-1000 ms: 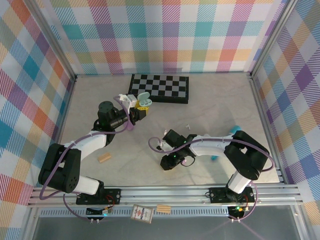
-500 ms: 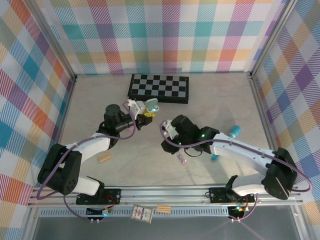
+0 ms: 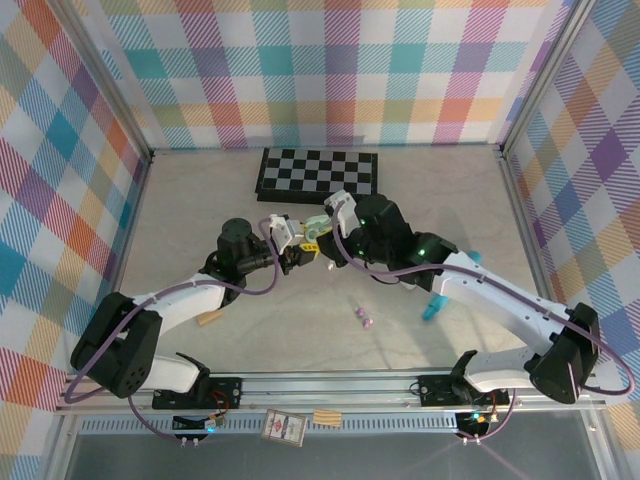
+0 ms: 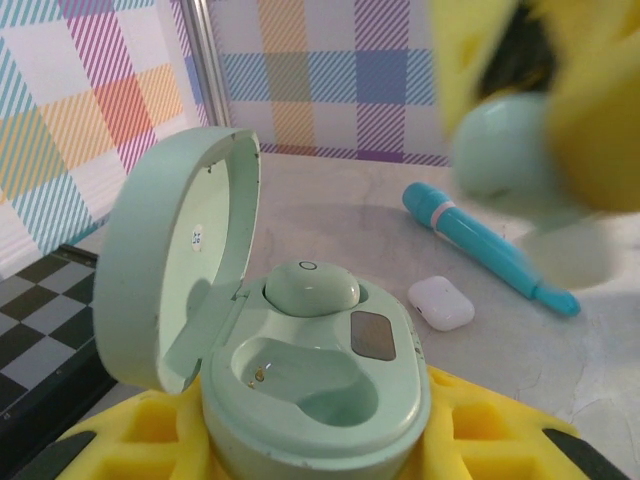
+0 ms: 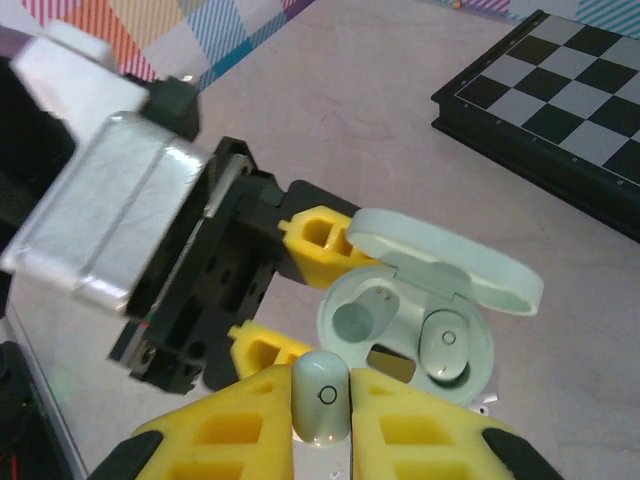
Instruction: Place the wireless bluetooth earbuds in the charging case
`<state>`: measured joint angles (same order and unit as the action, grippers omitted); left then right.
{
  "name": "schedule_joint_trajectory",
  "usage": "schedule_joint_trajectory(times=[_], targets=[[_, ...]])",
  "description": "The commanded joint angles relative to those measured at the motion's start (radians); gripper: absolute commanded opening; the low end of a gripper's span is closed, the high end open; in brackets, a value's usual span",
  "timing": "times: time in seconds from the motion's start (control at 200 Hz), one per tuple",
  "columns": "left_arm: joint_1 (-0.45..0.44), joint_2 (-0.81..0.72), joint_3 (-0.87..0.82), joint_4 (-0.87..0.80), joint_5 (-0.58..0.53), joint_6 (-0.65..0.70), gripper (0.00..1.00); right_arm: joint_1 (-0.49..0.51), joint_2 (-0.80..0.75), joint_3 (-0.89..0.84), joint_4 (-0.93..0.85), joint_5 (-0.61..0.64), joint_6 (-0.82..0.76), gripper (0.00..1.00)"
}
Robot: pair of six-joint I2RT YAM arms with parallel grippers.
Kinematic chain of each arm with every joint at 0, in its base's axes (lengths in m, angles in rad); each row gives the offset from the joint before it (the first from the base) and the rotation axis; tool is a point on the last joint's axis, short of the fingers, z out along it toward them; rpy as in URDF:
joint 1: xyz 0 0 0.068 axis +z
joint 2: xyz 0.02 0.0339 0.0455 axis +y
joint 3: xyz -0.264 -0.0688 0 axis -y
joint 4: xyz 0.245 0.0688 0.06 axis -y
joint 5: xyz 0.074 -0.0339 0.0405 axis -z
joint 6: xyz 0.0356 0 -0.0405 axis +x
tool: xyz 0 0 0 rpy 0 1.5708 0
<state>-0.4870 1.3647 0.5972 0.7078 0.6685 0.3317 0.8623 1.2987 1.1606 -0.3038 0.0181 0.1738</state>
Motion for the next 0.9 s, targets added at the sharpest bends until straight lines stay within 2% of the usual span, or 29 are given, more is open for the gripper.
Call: schedule_joint_trajectory(times=[0.0,0.895], targets=[[-0.012,-0.034,-0.007,0.011,0.015,0.029,0.26,-0.01,0.023,0.028,0.057,0.019,-0.017,0.18],[-0.019,-0.033,-0.01,0.032,0.017,0.016,0.26,-0.022,0.137,0.084,0.052,-0.018,-0.011,0.2]])
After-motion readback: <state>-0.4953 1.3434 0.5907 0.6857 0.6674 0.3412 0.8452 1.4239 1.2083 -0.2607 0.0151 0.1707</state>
